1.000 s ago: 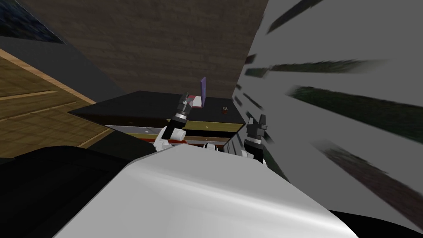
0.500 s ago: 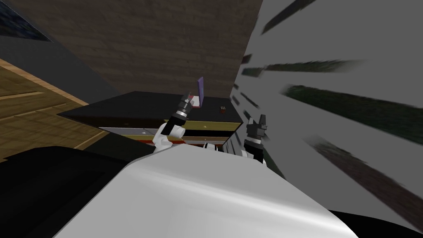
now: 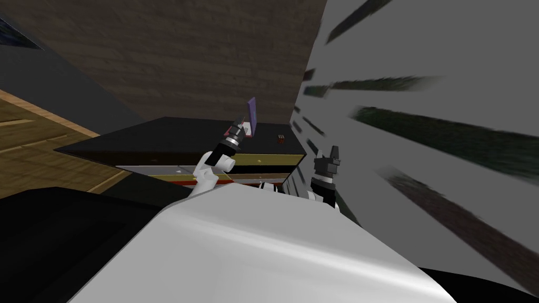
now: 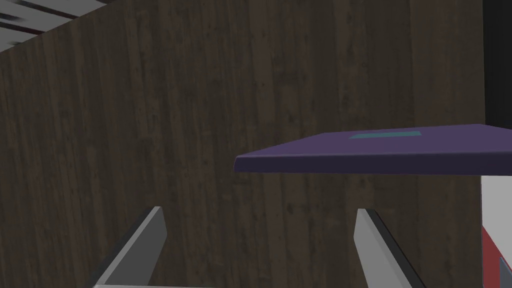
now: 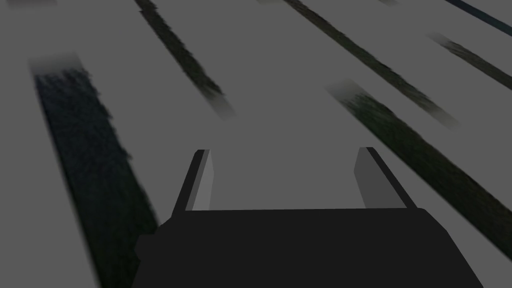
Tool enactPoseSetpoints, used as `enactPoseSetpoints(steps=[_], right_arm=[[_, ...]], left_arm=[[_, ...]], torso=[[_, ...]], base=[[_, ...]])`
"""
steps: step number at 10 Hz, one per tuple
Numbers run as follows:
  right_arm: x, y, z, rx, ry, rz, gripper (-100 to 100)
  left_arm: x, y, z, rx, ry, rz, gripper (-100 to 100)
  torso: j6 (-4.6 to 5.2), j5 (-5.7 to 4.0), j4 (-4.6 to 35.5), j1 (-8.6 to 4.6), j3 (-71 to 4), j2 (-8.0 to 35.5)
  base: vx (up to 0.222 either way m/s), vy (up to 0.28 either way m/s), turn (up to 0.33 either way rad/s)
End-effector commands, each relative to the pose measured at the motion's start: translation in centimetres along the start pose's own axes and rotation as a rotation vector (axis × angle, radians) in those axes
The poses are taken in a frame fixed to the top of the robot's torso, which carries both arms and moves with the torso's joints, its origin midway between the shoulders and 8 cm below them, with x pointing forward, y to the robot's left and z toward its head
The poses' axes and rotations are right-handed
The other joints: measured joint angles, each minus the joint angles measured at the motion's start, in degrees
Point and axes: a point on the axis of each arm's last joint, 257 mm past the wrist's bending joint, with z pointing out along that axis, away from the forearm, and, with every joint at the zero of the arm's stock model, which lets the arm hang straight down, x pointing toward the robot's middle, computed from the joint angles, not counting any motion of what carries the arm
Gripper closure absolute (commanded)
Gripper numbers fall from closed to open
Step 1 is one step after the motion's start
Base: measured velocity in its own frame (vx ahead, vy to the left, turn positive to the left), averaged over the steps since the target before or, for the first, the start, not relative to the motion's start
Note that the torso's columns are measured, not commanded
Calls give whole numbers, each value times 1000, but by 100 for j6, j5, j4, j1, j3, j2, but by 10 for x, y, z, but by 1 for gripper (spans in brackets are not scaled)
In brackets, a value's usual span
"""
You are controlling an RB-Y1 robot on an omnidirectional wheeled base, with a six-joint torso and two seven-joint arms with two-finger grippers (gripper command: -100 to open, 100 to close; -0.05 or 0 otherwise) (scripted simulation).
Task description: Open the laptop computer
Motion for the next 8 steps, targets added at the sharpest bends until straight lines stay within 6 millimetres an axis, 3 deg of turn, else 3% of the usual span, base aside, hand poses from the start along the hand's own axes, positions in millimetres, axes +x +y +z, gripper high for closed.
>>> enactPoseSetpoints(steps=[1, 8], right_arm=[[0, 0, 0, 0, 0, 0, 0], [0, 0, 0, 0, 0, 0, 0]], left_arm=[[-3, 5, 9, -39, 13, 24, -100], [-14, 18, 26, -133, 25, 80, -100]], torso=[[-2, 0, 0, -1, 0, 0], [0, 0, 0, 0, 0, 0]], base=[[-8, -6, -95], [-8, 3, -66]])
